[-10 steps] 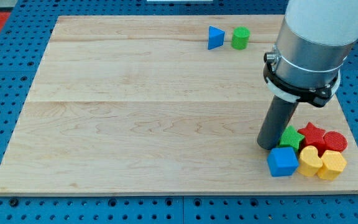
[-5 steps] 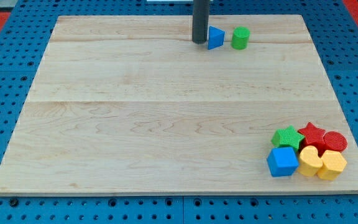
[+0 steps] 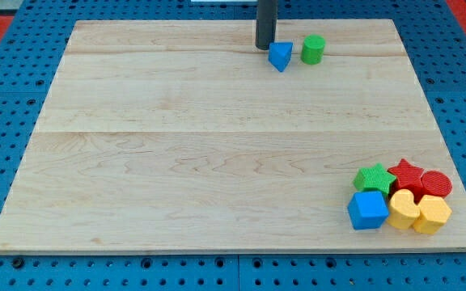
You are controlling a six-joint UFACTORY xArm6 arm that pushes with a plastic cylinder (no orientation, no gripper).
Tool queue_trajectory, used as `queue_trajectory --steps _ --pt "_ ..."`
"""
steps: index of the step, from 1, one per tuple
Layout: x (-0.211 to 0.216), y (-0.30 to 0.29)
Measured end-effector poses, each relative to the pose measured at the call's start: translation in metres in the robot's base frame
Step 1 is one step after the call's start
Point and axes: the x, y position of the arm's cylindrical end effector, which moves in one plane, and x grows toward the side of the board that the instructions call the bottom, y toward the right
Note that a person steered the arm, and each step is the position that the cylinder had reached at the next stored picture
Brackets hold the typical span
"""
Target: Push the blue triangle to the bottom right of the board
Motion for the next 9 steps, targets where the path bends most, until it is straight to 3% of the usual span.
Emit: queue_trajectory --steps 2,6,9 --pt "0.040 0.013" --pt "0.032 0.134" --pt "0.071 0.121"
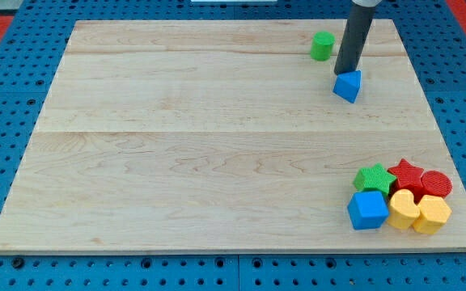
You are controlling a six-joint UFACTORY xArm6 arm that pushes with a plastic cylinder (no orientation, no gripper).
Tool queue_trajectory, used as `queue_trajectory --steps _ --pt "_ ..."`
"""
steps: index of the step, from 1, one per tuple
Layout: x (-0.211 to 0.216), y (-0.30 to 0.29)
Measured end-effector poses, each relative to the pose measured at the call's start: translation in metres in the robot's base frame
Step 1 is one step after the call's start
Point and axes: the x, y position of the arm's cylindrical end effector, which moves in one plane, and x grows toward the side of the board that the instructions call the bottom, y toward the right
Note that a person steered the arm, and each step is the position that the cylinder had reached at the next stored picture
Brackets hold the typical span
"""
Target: Push the blue triangle to the bottom right of the board
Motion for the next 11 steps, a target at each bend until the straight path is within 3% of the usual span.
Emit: queue_trajectory --steps 3,5,7,11 --pt "0.059 0.002" --pt "0.071 -0.015" --pt "0.080 0.021" --pt "0.126 0.031"
